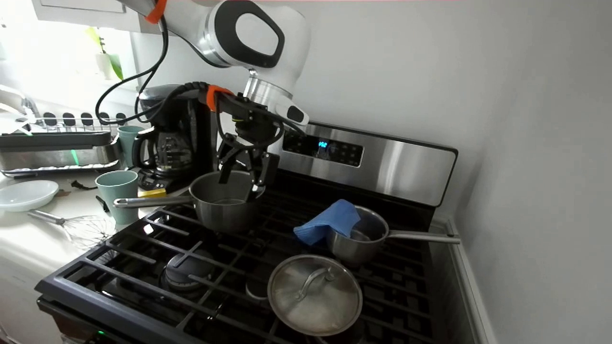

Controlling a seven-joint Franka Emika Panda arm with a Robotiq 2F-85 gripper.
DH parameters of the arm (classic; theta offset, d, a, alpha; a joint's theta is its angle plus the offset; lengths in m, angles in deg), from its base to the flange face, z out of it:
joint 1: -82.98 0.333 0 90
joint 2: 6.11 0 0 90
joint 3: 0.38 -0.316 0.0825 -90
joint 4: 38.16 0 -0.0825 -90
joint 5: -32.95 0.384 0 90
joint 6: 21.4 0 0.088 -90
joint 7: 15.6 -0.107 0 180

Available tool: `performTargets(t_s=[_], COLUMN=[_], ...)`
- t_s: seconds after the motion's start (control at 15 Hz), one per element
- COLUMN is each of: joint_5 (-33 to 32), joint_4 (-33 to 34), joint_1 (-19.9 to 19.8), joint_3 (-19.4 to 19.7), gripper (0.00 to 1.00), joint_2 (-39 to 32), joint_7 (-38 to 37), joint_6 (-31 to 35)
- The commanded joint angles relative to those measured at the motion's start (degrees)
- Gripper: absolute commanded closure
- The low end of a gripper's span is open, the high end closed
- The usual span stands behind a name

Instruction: Open the pot, pour the content of the cup into it, then close the pot

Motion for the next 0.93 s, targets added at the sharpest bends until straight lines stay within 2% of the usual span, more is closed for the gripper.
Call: performTargets(t_s=[0.0,0.27,0.6,0.87], joint_5=[0.2,-0.1,0.0,2.9], joint_4=[0.4,-1.9,-13.7,-23.3], joint_1=[0.4,0.6,3.2,5.1], joint_3=[0.7,0.5,-1.6,-2.9], gripper=[0.00,0.00,0.00,0.00], joint_2=[-0.3,0.9,8.5,15.3], joint_7=[0.2,2.1,8.4,13.4], joint_6=[-0.2,0.2,1.2,2.9])
